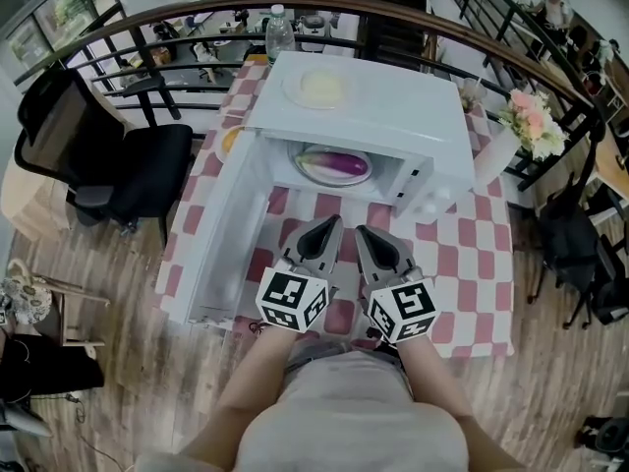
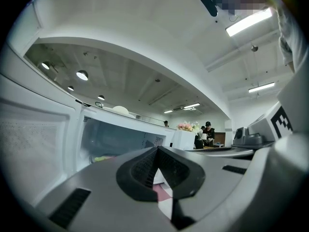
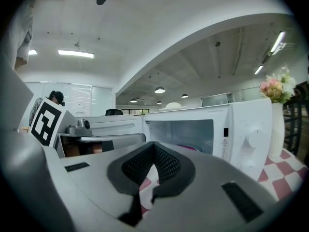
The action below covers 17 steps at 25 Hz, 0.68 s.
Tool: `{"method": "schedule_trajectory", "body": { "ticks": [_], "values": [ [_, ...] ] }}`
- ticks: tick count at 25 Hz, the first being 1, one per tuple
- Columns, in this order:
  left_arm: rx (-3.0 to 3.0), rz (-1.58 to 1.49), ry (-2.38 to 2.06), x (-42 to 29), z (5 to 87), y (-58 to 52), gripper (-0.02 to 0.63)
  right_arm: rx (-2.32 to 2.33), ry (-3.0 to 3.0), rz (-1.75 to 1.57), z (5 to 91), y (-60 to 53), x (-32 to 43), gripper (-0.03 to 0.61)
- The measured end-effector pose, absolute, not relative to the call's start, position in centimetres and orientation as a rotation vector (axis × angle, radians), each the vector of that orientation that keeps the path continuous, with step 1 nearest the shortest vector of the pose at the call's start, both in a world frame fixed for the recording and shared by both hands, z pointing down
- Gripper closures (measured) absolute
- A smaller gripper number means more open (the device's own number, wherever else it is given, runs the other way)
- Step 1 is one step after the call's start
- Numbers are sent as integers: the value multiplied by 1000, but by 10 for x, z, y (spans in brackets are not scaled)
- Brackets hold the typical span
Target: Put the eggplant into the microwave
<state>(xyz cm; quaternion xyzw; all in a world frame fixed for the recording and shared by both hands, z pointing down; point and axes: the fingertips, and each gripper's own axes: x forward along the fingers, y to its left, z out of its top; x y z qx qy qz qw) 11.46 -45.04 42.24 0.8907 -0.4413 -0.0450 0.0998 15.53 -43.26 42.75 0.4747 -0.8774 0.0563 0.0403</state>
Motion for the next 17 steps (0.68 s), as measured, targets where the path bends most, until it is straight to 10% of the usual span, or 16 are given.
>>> {"method": "schedule_trajectory", "body": {
  "ticks": [17],
  "values": [
    [2700,-114,-1345,116,408,-440,611,1503,-2665,79,418,-424,156,555]
  ]
}}
